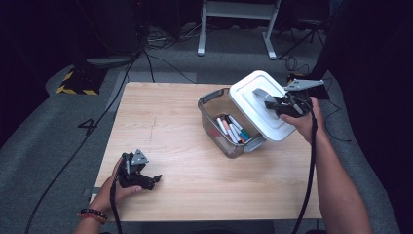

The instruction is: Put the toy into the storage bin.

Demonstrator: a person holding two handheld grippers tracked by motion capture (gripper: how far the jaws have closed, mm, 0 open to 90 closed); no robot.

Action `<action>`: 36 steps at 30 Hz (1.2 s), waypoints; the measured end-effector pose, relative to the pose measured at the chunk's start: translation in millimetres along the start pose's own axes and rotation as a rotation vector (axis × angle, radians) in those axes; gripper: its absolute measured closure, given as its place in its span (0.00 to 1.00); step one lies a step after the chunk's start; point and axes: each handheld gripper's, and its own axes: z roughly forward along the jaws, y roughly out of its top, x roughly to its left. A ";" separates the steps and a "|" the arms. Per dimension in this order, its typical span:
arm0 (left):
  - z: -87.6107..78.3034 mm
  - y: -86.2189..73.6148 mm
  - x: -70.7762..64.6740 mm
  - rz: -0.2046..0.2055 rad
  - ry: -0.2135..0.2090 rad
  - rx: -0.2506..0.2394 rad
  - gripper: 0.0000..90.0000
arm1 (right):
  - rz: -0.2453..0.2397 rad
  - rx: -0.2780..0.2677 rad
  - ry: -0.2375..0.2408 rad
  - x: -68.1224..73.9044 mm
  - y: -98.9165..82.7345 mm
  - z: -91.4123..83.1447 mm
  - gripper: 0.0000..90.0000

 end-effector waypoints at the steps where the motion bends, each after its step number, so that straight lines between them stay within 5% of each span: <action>1: 0.1 0.0 -0.1 -0.001 0.000 -0.001 0.00 | -0.005 0.002 0.010 3.8 3.2 4.5 0.76; 11: 0.0 0.0 0.0 0.000 -0.001 0.000 0.01 | -0.062 0.082 0.046 36.8 21.5 53.0 0.76; 17: 0.0 0.0 0.0 0.000 0.000 0.000 0.00 | -0.053 0.101 0.039 46.9 24.2 72.0 0.75; 28: 0.0 0.0 0.2 0.001 -0.001 0.000 0.00 | -0.016 0.078 0.005 58.6 27.6 81.5 0.75; 36: -0.1 -0.1 0.1 0.001 -0.001 0.000 0.00 | -0.093 0.136 -0.045 72.8 27.3 87.9 0.66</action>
